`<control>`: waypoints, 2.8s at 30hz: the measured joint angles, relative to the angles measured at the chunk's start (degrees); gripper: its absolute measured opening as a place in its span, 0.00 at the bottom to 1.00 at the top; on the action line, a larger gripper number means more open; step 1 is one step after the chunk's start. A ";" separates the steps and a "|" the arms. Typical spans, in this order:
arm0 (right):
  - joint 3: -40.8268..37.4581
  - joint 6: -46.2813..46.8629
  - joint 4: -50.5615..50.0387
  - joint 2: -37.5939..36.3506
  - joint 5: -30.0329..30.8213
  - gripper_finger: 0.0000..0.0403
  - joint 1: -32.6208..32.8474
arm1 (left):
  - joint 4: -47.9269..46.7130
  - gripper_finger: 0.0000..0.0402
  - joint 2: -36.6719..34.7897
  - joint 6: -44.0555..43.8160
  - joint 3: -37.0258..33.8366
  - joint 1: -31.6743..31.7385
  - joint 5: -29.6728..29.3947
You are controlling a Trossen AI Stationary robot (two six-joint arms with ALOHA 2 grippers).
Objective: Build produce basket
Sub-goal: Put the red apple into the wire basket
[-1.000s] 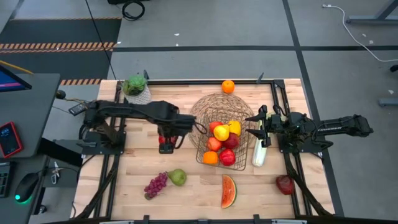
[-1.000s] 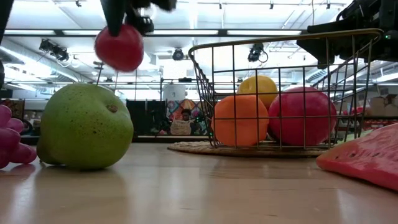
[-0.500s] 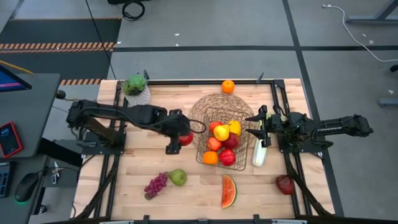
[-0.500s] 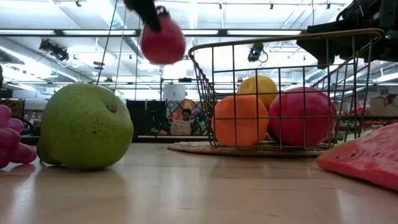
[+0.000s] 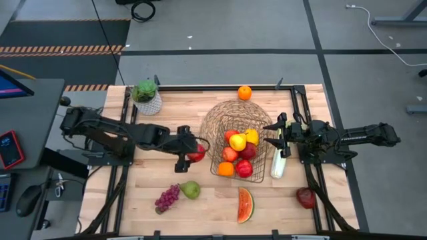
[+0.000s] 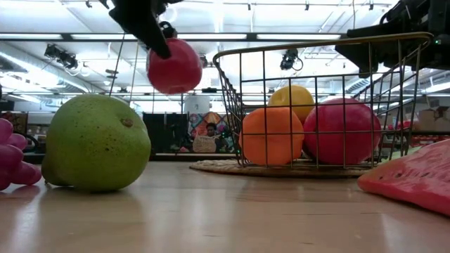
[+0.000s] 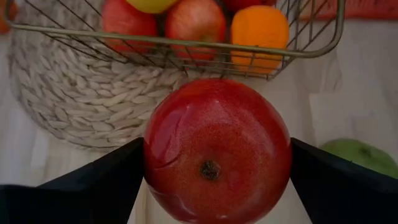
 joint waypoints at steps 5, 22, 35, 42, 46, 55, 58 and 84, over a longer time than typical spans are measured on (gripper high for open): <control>-0.02 0.00 -0.17 0.41 0.00 0.57 0.00 | 9.46 0.91 -7.05 -3.63 -8.49 -0.12 -0.89; 0.00 0.00 -0.07 1.00 -0.02 0.57 0.02 | 36.84 0.91 -6.33 6.56 -20.76 -1.62 -10.48; 0.00 0.00 -0.11 1.00 -0.02 0.57 0.01 | 53.20 0.91 -5.90 35.63 -20.70 -5.85 -9.65; -0.01 0.00 -0.11 1.00 -0.02 0.57 0.01 | 52.87 0.91 -5.86 44.73 -20.68 -4.76 -9.32; -0.01 0.00 -0.11 1.00 -0.02 0.57 0.02 | 51.17 0.91 -5.86 52.96 -20.68 -4.10 -9.29; -0.01 0.00 -0.11 1.00 -0.02 0.57 0.01 | 42.18 0.91 -5.40 71.35 -20.68 -3.06 -9.22; -0.02 0.00 -0.13 1.00 -0.02 0.57 0.00 | 41.70 0.91 -5.40 77.40 -20.68 -3.06 -9.25; -0.02 0.00 -0.13 1.00 -0.02 0.57 0.01 | 41.88 0.91 -5.40 133.90 -20.68 -9.33 -1.95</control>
